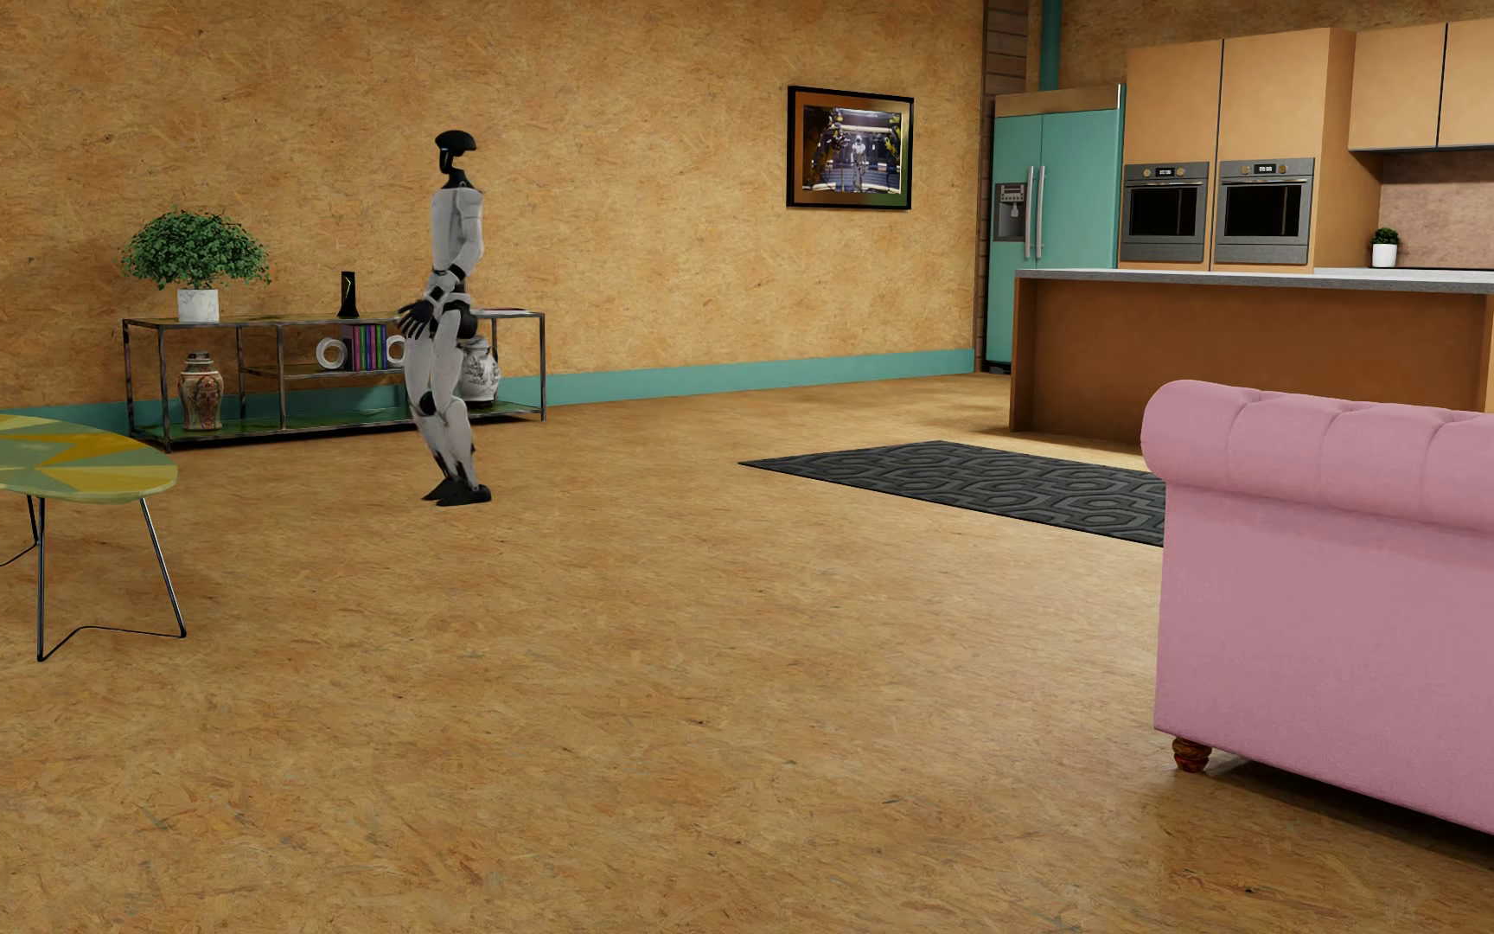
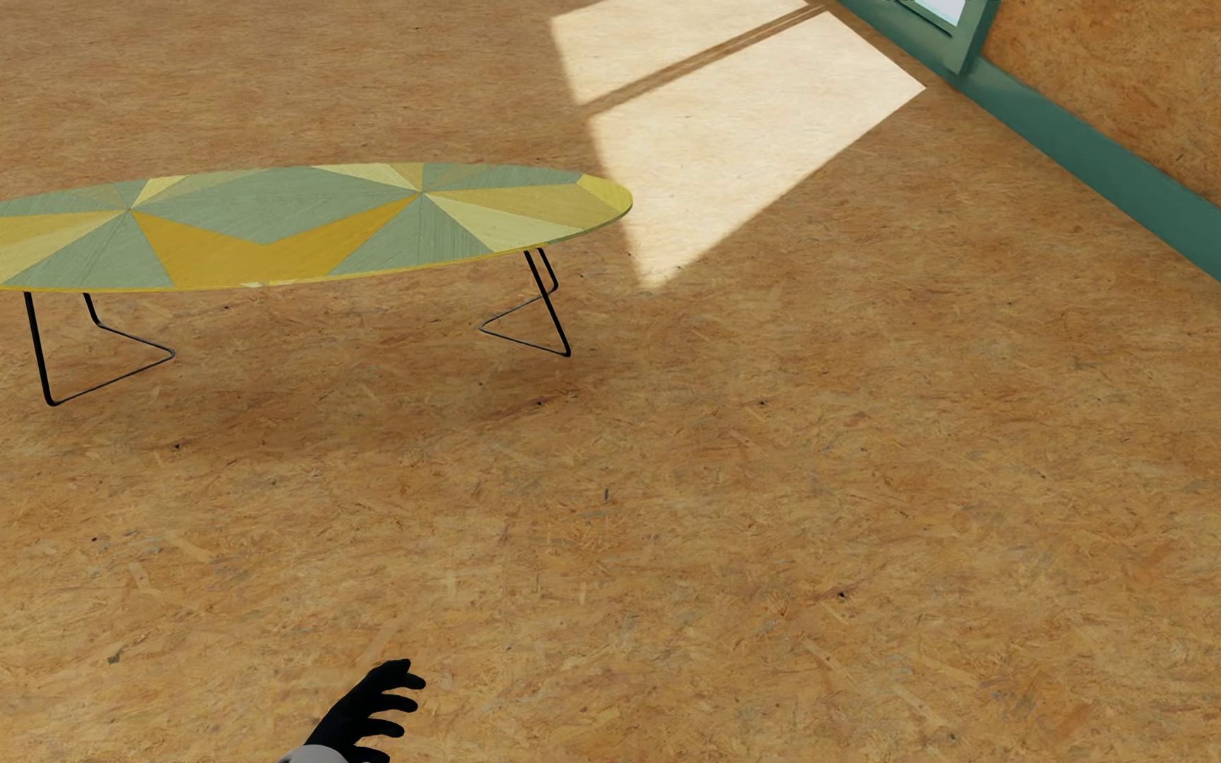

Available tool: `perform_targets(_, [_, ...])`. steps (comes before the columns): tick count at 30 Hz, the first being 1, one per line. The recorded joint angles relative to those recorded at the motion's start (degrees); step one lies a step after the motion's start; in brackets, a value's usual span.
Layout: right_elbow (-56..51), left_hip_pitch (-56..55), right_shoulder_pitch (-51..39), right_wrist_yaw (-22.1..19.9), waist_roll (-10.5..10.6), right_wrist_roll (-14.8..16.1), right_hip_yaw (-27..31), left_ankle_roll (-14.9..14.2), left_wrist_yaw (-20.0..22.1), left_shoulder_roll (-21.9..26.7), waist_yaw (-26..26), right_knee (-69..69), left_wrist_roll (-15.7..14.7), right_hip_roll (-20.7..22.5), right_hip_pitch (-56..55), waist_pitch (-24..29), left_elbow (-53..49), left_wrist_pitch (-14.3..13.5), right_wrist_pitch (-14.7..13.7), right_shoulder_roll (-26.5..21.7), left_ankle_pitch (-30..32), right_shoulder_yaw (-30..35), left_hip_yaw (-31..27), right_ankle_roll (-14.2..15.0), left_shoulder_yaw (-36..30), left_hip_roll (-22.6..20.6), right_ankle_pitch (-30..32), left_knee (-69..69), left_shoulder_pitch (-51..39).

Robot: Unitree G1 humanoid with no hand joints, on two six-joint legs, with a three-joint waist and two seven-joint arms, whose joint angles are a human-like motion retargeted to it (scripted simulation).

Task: Move towards the cyan table

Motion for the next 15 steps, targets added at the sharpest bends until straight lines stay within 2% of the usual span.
perform_targets(4, [-3.8, 2.0, -7.6, 0.0, -0.4, 0.0, 0.0, 0.0, 0.0, -2.0, 2.7, -4.1, 0.0, -0.5, 3.8, -0.7, 13.7, 0.0, 0.0, -1.2, -1.8, -1.5, 0.0, 0.0, -11.2, 0.0, -0.5, -0.9, 4.5])
perform_targets(7, [-6.5, 4.0, -11.0, 0.0, -0.5, 0.0, 0.0, 0.0, 0.0, -2.5, 4.2, -5.2, 0.0, -0.1, 5.5, -0.8, 20.7, 0.0, 0.0, -1.6, -3.0, -2.8, 0.0, 0.0, -15.8, 0.5, -0.1, -0.7, 9.3])
perform_targets(11, [-6.6, 5.8, -10.4, 0.0, -0.4, 0.0, 0.0, 0.0, 0.0, -2.4, 5.9, -5.2, 0.0, 0.4, 7.1, -1.5, 23.2, 0.0, 0.0, -1.7, -3.3, -3.4, 0.0, 0.0, -12.7, 0.7, -1.3, -1.0, 14.8])
perform_targets(15, [-3.2, 6.0, -6.8, 0.0, -0.4, 0.0, 0.0, 0.0, 0.0, -2.2, 5.9, -5.4, 0.0, 0.8, 8.4, -2.1, 21.8, 0.0, 0.0, -1.4, -3.5, -1.3, 0.0, 0.0, -7.4, 1.1, -3.2, -1.5, 15.3])
